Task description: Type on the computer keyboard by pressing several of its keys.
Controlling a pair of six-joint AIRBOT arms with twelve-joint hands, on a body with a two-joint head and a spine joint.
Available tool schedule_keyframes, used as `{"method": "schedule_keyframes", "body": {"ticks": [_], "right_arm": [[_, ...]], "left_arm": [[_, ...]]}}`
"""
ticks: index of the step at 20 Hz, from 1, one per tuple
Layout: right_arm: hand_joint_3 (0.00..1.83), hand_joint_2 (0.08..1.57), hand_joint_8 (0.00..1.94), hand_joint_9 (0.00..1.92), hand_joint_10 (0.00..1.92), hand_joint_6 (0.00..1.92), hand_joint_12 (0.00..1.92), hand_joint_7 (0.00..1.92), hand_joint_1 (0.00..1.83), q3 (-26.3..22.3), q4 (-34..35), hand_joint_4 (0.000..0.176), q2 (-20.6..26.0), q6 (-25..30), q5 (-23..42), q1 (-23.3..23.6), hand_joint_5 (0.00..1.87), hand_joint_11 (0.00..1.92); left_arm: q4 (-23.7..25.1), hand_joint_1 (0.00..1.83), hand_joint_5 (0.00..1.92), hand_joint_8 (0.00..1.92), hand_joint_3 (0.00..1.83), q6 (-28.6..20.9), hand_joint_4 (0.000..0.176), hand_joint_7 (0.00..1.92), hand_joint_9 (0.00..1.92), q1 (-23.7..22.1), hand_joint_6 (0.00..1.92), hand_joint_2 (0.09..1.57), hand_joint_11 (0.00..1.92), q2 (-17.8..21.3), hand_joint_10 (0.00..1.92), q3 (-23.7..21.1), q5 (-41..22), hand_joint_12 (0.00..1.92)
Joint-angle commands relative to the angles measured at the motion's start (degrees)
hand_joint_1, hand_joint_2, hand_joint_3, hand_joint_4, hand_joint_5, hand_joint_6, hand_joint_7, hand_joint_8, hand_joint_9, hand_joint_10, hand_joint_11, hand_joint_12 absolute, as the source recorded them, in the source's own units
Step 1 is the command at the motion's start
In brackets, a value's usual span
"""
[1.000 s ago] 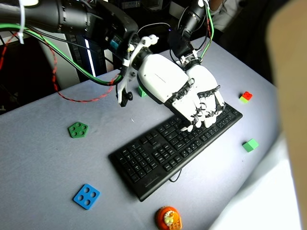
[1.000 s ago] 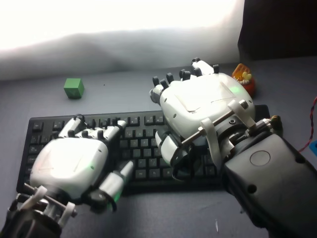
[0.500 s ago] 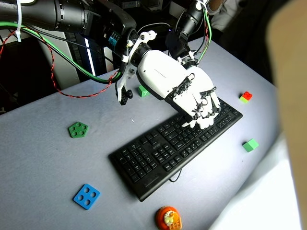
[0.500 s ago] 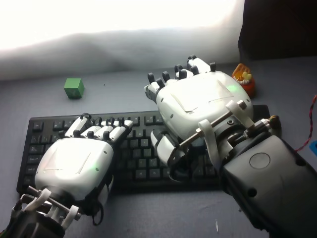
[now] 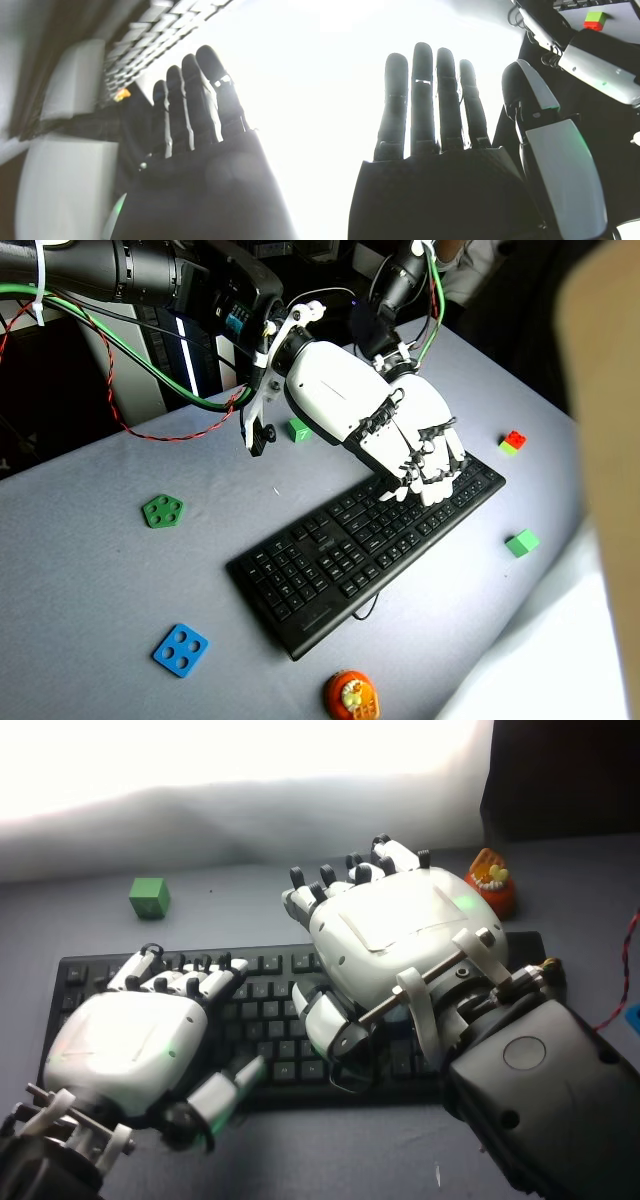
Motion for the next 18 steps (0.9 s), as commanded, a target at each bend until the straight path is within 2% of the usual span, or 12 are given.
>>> {"method": "schedule_keyframes", "body": {"ticks": [1,4,5,6,7,8,9,10,11,14,15,18], "right_arm": [[0.0,1.38,0.01,0.29,0.73,0.12,1.56,0.49,0.61,-0.49,-6.08,0.0,0.04,-0.15,2.19,0.52,0.34,0.0],[0.0,1.37,0.02,0.32,0.74,0.14,1.58,0.5,0.6,-0.9,-6.11,0.0,0.06,-0.09,2.19,0.48,0.36,0.0],[0.0,1.36,0.04,0.37,0.76,0.18,1.6,0.57,0.43,-1.04,-6.22,0.0,0.07,-0.09,2.2,0.43,0.42,0.0],[0.0,1.33,0.15,0.46,0.84,0.45,1.62,0.73,0.35,-1.22,-6.8,0.0,0.08,0.01,2.36,0.31,0.54,0.03],[0.0,1.33,0.15,0.46,0.84,0.45,1.62,0.73,0.35,-1.35,-7.25,0.0,0.08,0.14,2.46,0.22,0.54,0.03],[0.0,1.33,0.49,0.55,0.97,0.74,1.65,0.86,0.24,-1.49,-7.36,0.0,0.09,0.19,2.53,0.2,0.68,0.12],[0.0,1.33,0.99,0.63,1.28,1.02,1.77,0.87,0.19,-1.57,-7.36,0.0,0.09,0.2,2.53,0.2,0.79,0.3],[0.0,1.34,1.16,0.69,1.5,1.17,1.89,0.91,0.21,-1.63,-7.36,0.0,0.1,0.2,2.53,0.2,0.81,0.44],[0.0,1.34,1.16,0.69,1.5,1.17,1.89,0.91,0.21,-1.68,-7.36,0.0,0.13,0.22,2.53,0.2,0.81,0.44],[0.02,1.42,1.51,1.0,1.87,1.59,1.92,1.14,0.14,-1.96,-7.43,0.0,0.41,0.22,2.52,-0.01,0.96,0.88],[0.03,1.51,1.65,1.18,1.92,1.65,1.92,1.24,0.19,-2.12,-7.59,0.0,0.66,0.2,2.51,-0.17,1.04,1.08],[0.02,1.52,1.82,1.21,1.92,1.82,1.92,1.24,0.51,-2.48,-7.71,0.0,1.22,0.2,2.51,-0.44,1.07,1.13]], "left_arm": [[3.51,0.04,0.3,0.02,0.01,-0.35,0.0,0.43,0.43,-0.52,0.02,1.37,0.0,1.13,0.04,-0.3,-4.71,1.29],[3.49,0.0,0.32,0.02,0.0,-0.54,0.0,0.44,0.43,-0.85,0.02,1.35,0.0,3.81,0.04,-1.66,-3.17,1.28],[3.49,0.0,0.36,0.03,0.0,-0.54,0.0,0.5,0.49,-1.03,0.03,1.33,0.0,4.73,0.06,-2.13,-2.58,1.35],[3.49,0.0,0.47,0.05,0.0,-0.54,0.0,0.59,0.56,-1.2,0.07,1.35,0.0,5.71,0.09,-2.62,-1.8,1.42],[3.49,0.0,0.47,0.05,0.0,-0.54,0.0,0.59,0.56,-1.26,0.07,1.35,0.0,6.31,0.09,-2.95,-1.63,1.42],[3.47,0.0,0.61,0.2,0.0,-0.59,0.0,0.73,0.57,-1.31,0.11,1.39,0.0,7.02,0.42,-3.36,-1.39,1.53],[3.46,0.04,0.71,0.9,0.0,-0.66,0.0,0.73,0.52,-1.41,0.33,1.44,0.07,7.74,1.18,-3.73,-1.01,1.75],[3.45,0.23,0.78,1.39,0.0,-0.75,0.0,0.72,0.59,-1.55,0.76,1.44,0.3,8.43,1.59,-4.05,-0.52,1.89],[3.44,0.23,0.78,1.39,0.0,-0.77,0.0,0.72,0.59,-1.79,0.76,1.44,0.3,9.18,1.59,-4.33,-0.04,1.89],[2.43,0.29,0.81,1.66,0.0,-1.14,0.0,0.85,0.78,-2.15,1.46,1.45,0.64,10.92,1.88,-5.04,0.64,1.92],[2.01,0.26,0.87,1.65,0.01,-1.16,0.0,0.98,0.94,-2.14,1.63,1.48,0.79,11.65,1.87,-5.36,0.64,1.92],[0.51,0.28,0.92,1.75,0.01,-1.26,0.0,1.02,1.0,-2.05,1.81,1.53,0.89,13.27,1.91,-6.18,1.05,1.92]]}}
